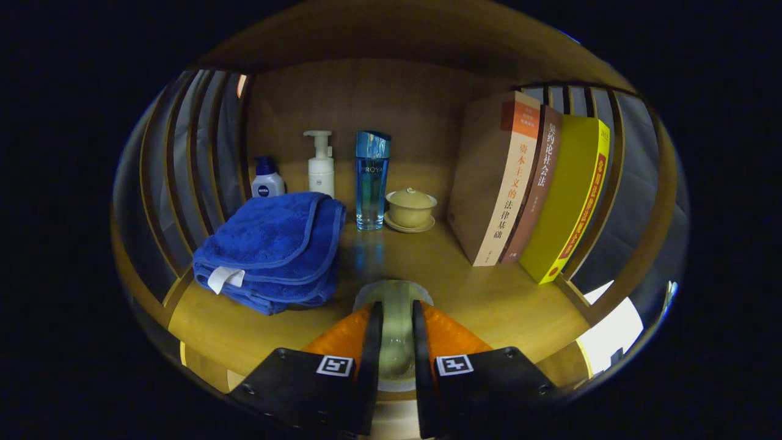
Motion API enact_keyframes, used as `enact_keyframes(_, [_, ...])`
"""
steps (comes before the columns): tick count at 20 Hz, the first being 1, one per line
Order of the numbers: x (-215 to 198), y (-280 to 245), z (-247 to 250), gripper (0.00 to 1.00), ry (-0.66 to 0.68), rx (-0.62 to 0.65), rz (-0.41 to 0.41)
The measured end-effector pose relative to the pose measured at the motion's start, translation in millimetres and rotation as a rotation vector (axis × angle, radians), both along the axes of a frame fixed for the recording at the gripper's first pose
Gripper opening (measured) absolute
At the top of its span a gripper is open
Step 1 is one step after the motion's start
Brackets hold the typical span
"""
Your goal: Pull open the drawer, take out the items inside it, and place them on the countertop above the cabinet.
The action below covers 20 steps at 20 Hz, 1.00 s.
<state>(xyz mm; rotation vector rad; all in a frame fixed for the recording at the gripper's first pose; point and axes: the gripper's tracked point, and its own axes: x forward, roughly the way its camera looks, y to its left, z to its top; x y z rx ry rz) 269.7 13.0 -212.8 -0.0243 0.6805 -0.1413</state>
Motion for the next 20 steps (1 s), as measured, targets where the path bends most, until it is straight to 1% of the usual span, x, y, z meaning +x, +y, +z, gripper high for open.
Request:
enact_keyframes(2, [-0.4, 0.4, 0.0, 0.36, -0.009, 0.003, 0.01])
enact_keyframes(4, [-3.9, -4.2, 3.7, 0.4, -0.011, -0.015, 0.012])
enact_keyframes(5, [-2.6, -4.1, 1.9, 0.45, -0.012, -0.018, 0.015])
enact_keyframes(8, [-1.8, -3.2, 2.2, 0.56, -0.011, -0.013, 0.021])
enact_keyframes(9, [-0.4, -4.5, 2.3, 0.58, -0.012, -0.015, 0.022])
enact_keyframes(12, [-2.1, -6.2, 4.4, 0.69, -0.009, -0.027, 0.022])
enact_keyframes(17, [-3.9, -0.8, 10.3, 0.98, -0.03, -0.006, 0.028])
enact_keyframes(20, [-1.1, 0.4, 30.3, 0.99, -0.094, -0.024, 0.041])
